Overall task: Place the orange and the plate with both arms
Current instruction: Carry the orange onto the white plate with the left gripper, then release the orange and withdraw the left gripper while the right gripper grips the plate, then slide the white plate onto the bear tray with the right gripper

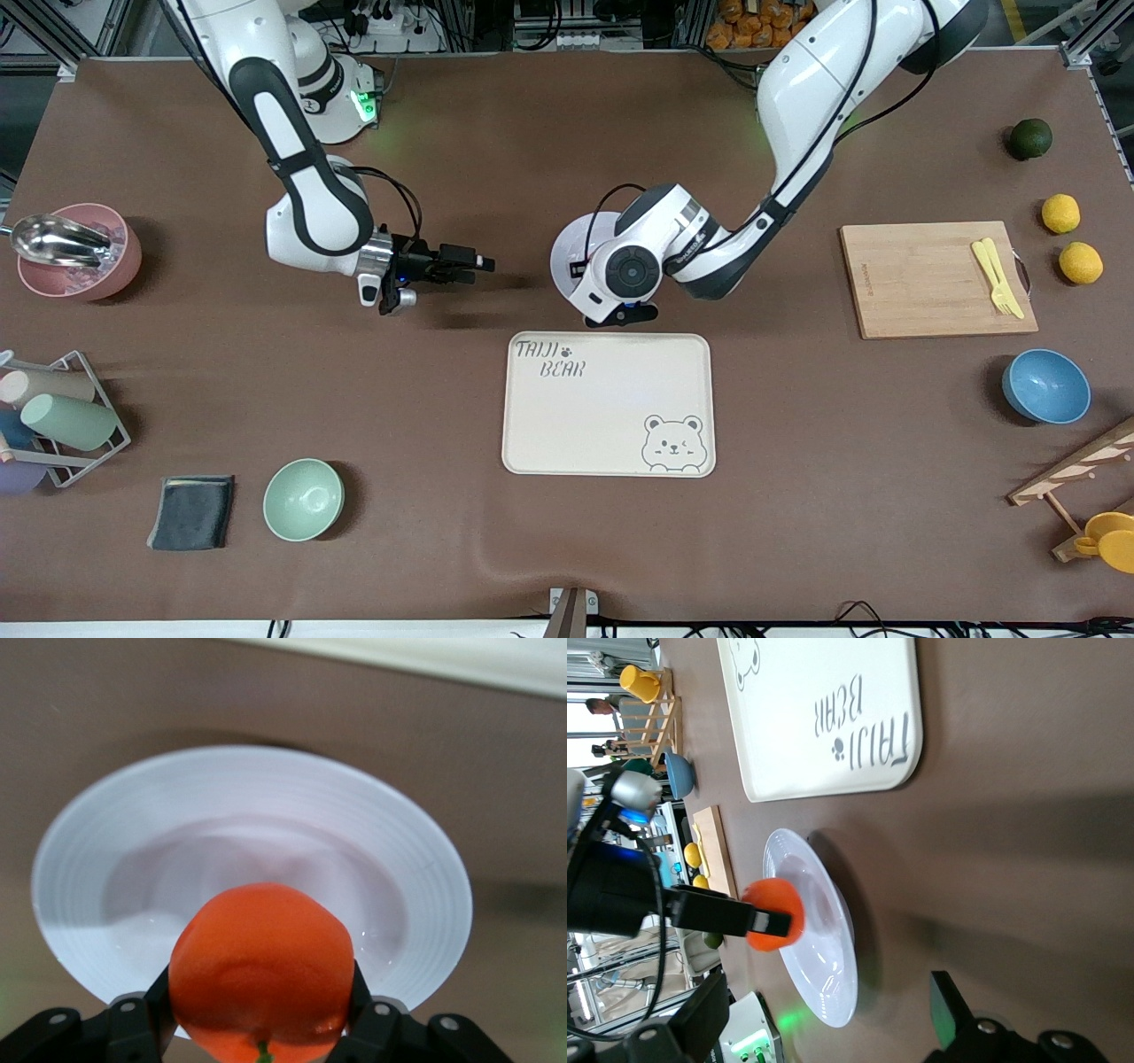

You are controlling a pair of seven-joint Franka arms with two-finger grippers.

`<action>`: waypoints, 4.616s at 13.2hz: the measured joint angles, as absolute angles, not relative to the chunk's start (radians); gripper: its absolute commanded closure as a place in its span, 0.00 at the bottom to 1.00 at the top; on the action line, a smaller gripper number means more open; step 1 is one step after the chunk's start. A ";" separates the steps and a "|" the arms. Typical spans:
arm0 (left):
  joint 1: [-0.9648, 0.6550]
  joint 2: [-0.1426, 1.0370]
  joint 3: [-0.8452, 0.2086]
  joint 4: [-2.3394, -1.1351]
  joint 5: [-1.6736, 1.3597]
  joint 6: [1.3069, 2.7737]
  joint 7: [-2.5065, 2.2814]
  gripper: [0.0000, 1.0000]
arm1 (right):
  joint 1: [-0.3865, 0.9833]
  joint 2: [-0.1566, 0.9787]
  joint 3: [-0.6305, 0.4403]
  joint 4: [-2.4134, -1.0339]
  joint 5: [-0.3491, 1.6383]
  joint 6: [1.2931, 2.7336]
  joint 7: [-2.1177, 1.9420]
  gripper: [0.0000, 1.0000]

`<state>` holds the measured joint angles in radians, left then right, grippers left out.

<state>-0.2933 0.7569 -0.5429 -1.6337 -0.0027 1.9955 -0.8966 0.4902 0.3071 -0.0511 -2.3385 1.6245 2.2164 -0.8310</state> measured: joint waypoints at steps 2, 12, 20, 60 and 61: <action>-0.297 0.765 -0.543 -1.634 -0.003 1.995 -0.909 0.00 | 0.514 0.310 -0.051 -2.343 1.651 2.223 -0.839 0.00; -0.173 0.644 -0.533 -1.572 0.009 1.904 -0.924 0.00 | 0.619 0.347 -0.051 -2.347 1.842 2.247 -0.911 0.08; 0.112 0.551 -0.530 -1.531 0.208 1.892 -0.882 0.00 | 0.686 0.430 -0.051 -2.328 2.024 2.265 -1.031 0.36; -0.065 -0.025 -0.070 -1.599 -0.004 1.604 -0.032 0.00 | 0.684 0.705 -0.078 -1.796 2.305 2.438 -0.909 1.00; -0.065 -0.025 -0.070 -1.600 -0.004 1.604 -0.032 0.00 | 0.681 0.712 -0.078 -1.792 2.305 2.440 -0.909 1.00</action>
<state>-0.0653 -0.0253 -0.0700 -1.5999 -0.0040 1.6042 -0.0319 0.6808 0.7118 -0.0777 -1.7916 2.3052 2.4398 -0.9087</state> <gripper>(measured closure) 0.000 0.956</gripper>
